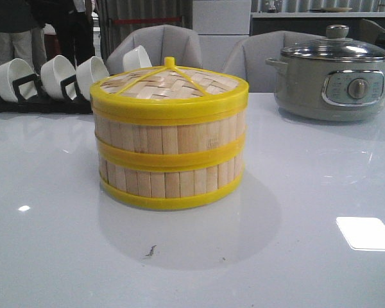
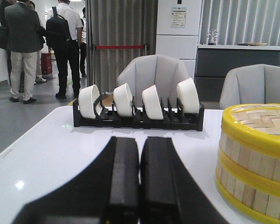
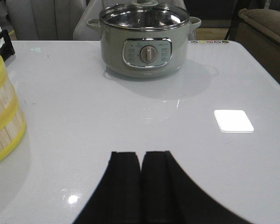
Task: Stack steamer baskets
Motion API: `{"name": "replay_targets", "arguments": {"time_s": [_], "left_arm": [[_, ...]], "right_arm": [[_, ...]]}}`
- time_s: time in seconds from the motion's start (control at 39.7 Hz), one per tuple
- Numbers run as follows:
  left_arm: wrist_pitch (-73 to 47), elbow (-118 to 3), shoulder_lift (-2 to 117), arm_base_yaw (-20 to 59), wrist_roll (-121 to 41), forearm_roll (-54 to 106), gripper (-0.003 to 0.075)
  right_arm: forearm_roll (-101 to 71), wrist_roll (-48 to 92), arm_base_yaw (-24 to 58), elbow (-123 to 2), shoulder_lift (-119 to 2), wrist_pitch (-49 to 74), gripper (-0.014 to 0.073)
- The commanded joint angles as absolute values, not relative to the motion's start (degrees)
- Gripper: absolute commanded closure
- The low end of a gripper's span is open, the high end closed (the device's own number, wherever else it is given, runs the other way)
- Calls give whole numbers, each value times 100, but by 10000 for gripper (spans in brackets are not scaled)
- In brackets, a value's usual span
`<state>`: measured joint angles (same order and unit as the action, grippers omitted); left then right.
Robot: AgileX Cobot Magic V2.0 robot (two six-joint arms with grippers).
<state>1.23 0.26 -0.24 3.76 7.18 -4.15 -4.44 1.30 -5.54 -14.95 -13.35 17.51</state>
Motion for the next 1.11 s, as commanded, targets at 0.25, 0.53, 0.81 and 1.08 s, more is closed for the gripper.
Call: {"name": "replay_targets", "arguments": {"time_s": [0.25, 0.53, 0.81, 1.08], "left_arm": [[611, 39, -107, 415, 796, -800, 636], [611, 39, -107, 415, 796, -800, 636], [611, 39, -96, 415, 796, -800, 636], [611, 39, -96, 415, 796, -800, 636]], "right_arm": [[-404, 158, -588, -1663, -1397, 1248, 524], [-404, 158, -588, -1663, -1397, 1248, 524], [-404, 158, -588, -1663, -1397, 1248, 524], [-404, 158, -588, -1663, -1397, 1248, 524]]}}
